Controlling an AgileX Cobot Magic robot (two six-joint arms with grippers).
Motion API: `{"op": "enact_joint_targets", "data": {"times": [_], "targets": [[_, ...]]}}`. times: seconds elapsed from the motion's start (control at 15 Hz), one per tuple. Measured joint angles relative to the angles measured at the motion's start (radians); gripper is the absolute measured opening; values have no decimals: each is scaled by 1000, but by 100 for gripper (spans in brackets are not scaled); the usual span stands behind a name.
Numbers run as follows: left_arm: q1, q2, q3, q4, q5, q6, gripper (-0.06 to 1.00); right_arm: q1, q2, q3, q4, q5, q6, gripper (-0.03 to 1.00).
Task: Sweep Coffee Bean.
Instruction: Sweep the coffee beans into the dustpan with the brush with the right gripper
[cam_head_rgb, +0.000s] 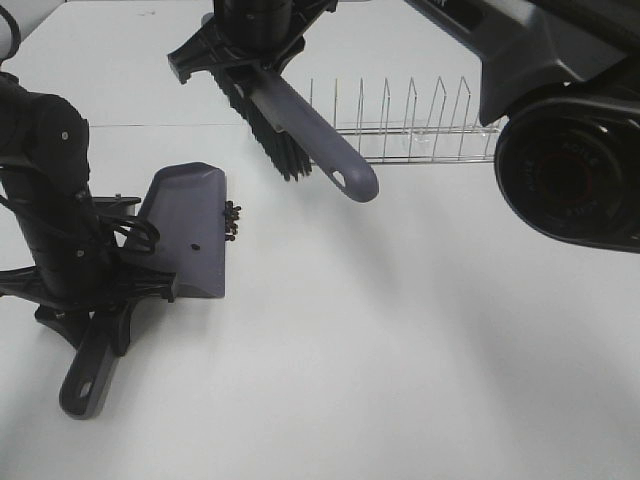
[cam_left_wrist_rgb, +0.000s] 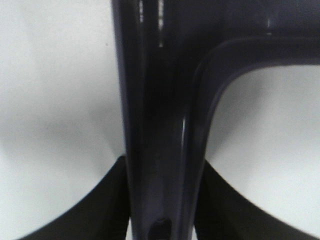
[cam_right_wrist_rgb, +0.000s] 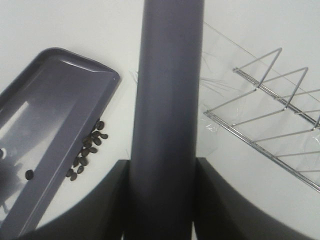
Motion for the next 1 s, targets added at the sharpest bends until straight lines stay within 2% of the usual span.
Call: {"op": "enact_joint_targets", "data": {"times": [0.6, 1.0], "targets": [[1, -35, 0, 36, -11, -7, 32, -98, -97, 240, 23, 0, -3, 28], [97, -123, 2, 79, 2, -26, 32, -139, -120, 285, 30, -1, -3, 28]]}}
